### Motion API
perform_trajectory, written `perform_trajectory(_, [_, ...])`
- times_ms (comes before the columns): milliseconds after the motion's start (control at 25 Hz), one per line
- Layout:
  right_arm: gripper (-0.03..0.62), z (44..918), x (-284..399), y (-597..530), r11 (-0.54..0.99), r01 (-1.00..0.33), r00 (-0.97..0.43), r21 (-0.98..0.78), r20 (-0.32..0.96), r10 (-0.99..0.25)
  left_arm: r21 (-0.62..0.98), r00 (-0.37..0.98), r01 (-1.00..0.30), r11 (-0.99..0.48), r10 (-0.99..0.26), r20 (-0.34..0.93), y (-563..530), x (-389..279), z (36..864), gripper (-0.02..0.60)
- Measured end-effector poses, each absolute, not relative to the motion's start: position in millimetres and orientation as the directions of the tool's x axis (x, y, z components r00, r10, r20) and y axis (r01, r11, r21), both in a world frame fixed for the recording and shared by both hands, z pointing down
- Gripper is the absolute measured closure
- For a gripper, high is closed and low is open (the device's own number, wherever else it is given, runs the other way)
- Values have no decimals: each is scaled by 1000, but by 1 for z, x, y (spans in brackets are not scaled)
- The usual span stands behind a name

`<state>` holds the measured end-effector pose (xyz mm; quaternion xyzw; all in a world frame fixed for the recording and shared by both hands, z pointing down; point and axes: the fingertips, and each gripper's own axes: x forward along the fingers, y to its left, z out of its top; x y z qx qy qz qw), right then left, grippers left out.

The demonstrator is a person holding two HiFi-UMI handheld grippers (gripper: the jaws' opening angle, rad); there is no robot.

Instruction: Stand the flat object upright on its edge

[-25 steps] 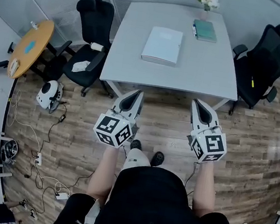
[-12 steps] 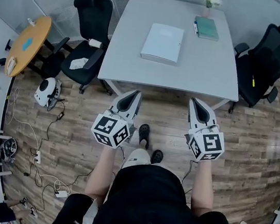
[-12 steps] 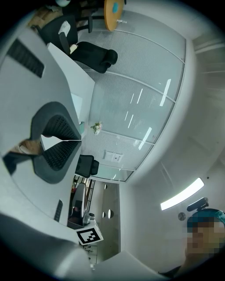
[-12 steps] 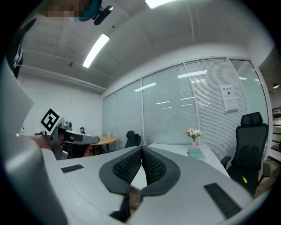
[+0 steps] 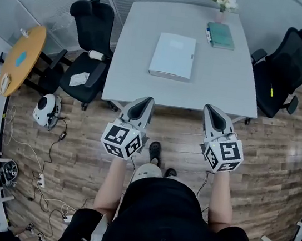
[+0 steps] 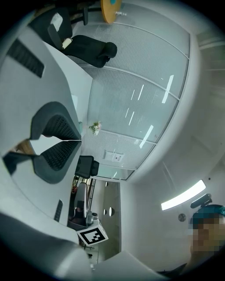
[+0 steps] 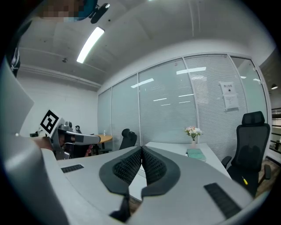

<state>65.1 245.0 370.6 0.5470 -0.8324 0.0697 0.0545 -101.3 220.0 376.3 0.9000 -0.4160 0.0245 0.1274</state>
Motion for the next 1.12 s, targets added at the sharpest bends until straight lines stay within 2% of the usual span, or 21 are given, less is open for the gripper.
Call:
perform_trajectory(440, [577, 360, 40, 159, 343, -938, -345, -39, 169, -923, 211, 695, -717, -665, -705, 140, 125, -123, 369, 555])
perform_trajectory(640, [577, 359, 28, 131, 320, -947, -321, -34, 172, -931, 146, 704, -710, -688, -695, 148, 93, -129, 368, 555])
perform_trajectory(1120, [577, 372, 14, 93, 277, -960, -279, -36, 207, -938, 198, 752, -659, -726, -640, 157, 48, -134, 385, 555])
